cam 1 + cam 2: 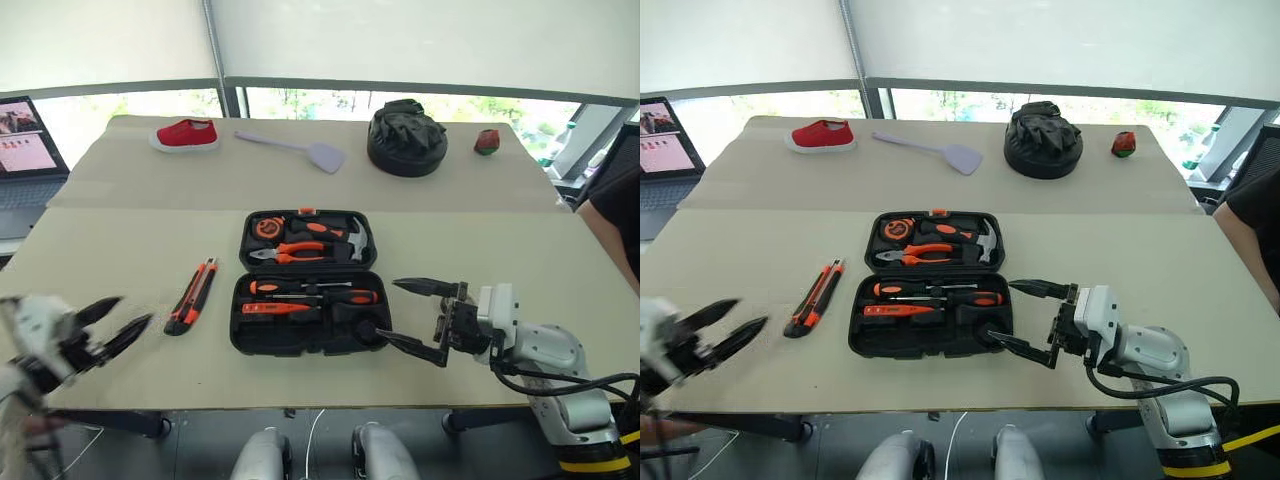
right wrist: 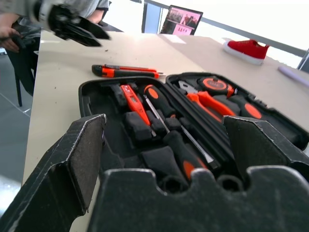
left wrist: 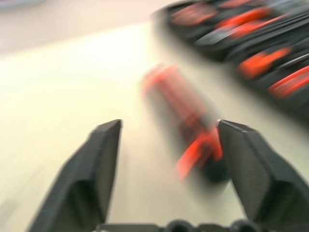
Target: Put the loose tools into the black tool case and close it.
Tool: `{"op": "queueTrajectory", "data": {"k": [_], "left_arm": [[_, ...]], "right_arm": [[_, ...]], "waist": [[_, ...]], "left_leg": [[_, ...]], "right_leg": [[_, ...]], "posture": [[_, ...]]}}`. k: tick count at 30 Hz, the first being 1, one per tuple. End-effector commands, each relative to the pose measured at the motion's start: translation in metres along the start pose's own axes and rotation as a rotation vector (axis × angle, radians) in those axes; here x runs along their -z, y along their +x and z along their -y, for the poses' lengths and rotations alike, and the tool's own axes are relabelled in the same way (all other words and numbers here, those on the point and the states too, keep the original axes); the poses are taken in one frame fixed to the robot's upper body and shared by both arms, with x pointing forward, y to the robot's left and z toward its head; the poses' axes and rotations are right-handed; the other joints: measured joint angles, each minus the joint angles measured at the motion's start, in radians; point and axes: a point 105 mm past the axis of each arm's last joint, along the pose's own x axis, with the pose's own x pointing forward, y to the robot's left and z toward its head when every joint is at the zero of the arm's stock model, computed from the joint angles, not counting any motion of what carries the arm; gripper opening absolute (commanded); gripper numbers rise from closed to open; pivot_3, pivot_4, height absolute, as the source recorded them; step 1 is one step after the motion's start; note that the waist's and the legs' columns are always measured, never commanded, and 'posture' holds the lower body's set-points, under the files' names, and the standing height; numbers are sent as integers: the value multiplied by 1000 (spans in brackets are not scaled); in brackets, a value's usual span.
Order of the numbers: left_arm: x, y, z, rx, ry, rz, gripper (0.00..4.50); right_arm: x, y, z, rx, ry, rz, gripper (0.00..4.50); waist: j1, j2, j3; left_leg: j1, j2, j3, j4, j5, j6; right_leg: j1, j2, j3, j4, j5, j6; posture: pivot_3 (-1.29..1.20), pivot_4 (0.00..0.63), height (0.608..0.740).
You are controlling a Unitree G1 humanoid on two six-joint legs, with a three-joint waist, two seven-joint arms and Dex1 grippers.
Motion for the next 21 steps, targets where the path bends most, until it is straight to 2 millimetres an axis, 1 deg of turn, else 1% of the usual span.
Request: {"op": "queueTrajectory", "data": {"k": [1,2,4,6,9,10,11,13,15,17,19,21], "left_arm": [[-3,-25,-18,-106,22,10,4439],[0,-29,-17,-104,20,-12,4439],[-3,-28,-10,-71,-5,-8,4439],[-10,-20,0,-27,-12,4,4439],[-32,3,20,57,-65,42,4439],[-35,16,27,60,-84,-9,4439],[-36,24,31,52,-91,-53,4439],[-49,48,50,71,-150,-87,4439],[-61,69,64,59,-200,-90,4439],[-65,83,71,38,-237,-105,4439],[-62,97,84,36,-235,-147,4439],[-53,106,96,25,-213,-214,4439]], "right_arm": [[-13,2,5,-29,-31,61,4500],[-15,2,6,-34,-36,69,4500],[-17,4,7,-48,-37,82,4500],[-23,7,10,-45,-60,108,4500],[-31,14,13,-47,-70,143,4500],[-36,17,13,-57,-74,157,4500],[-38,18,12,-65,-77,165,4500],[-43,22,13,-76,-75,180,4500],[-46,25,14,-77,-76,187,4500],[-47,27,14,-78,-77,190,4500],[-48,29,13,-80,-77,192,4500],[-48,30,12,-82,-73,195,4500]], "waist": [[12,0,0],[14,0,0],[18,0,0],[21,-1,-1],[22,-1,-1],[21,-2,-1],[22,-2,-1],[18,-1,-1],[16,-1,-1],[15,-2,-1],[5,-2,-1],[0,-2,-1]], "left_leg": [[0,0,0,0,0,0],[1,0,0,0,0,0],[1,0,0,0,0,0],[0,-1,0,0,0,0],[0,-1,0,0,0,-1],[0,-1,0,0,0,-1],[-1,-1,0,0,0,-1],[-1,-2,0,0,0,-1],[-1,-3,-1,0,0,-1],[-1,-3,-1,-1,0,-1],[0,-4,0,-1,0,-2],[0,-4,0,-1,0,-2]], "right_leg": [[-1,-1,-1,-1,0,0],[-1,-1,-2,-4,0,0],[-1,-3,-2,-6,0,0],[-1,-4,-4,-6,0,0],[-1,-5,-4,-5,1,0],[0,-5,-4,-5,1,0],[0,-5,-4,-4,1,0],[0,-5,-3,-2,1,1],[0,-5,-3,0,1,1],[0,-5,-3,2,1,1],[-1,-5,-2,5,1,1],[-1,-4,-1,5,1,1]], "posture": [[0,150,740],[0,150,740],[0,150,740],[0,150,740],[0,150,740],[0,150,740],[0,150,740],[0,150,740],[0,150,740],[0,150,740],[0,150,740],[0,150,740]]}}
